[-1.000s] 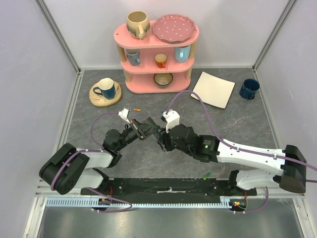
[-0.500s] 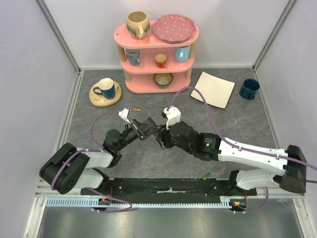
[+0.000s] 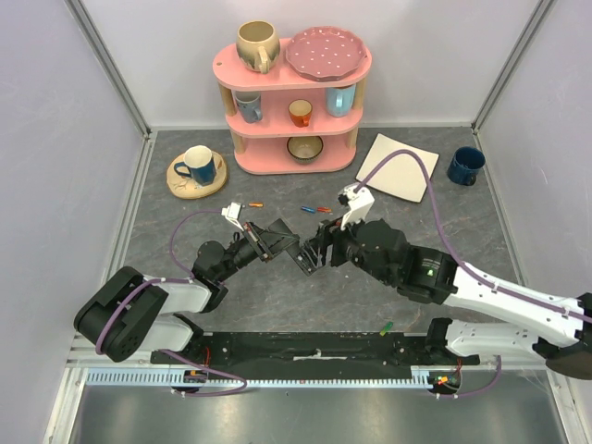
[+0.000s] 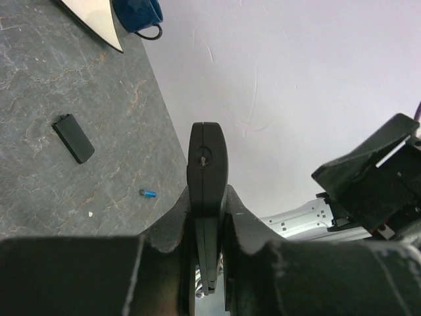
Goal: Load the batteries into the remote control
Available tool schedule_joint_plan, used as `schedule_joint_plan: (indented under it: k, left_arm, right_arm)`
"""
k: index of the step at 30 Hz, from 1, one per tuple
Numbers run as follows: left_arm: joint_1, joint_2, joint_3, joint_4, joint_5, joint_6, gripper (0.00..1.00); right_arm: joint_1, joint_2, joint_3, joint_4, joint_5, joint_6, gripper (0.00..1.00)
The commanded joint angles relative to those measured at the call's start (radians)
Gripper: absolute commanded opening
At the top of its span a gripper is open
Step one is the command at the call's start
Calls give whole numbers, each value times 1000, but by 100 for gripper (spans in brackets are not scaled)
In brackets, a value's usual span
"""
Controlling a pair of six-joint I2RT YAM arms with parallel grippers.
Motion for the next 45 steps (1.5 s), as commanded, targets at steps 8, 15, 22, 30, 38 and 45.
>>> schedule_joint_plan:
  k: [8,15,22,30,38,45]
  left_arm:
    - [-3,-28,62,375,30,-24,2]
    - [-3,-38,77,375,46,-28,2]
    - [-3,-41,86,375,54,-30,2]
    - [-3,-42,97,375,55,-28,2]
    - [-3,-45,99,375,55,-28,2]
    - [-3,-44,96,375,54,-25,2]
  right_arm:
    - [-204,-51,-127,91,-306,175,81]
    - [-327,-55,-215,209,-532,266,82]
    - [-358,-18,-269,359,-667,341,83]
    - [-358,21,-278,364,-692,338,82]
    - [-358,46,-299,402,-690,368,82]
    - [-359,64,-309,439,-678,407,80]
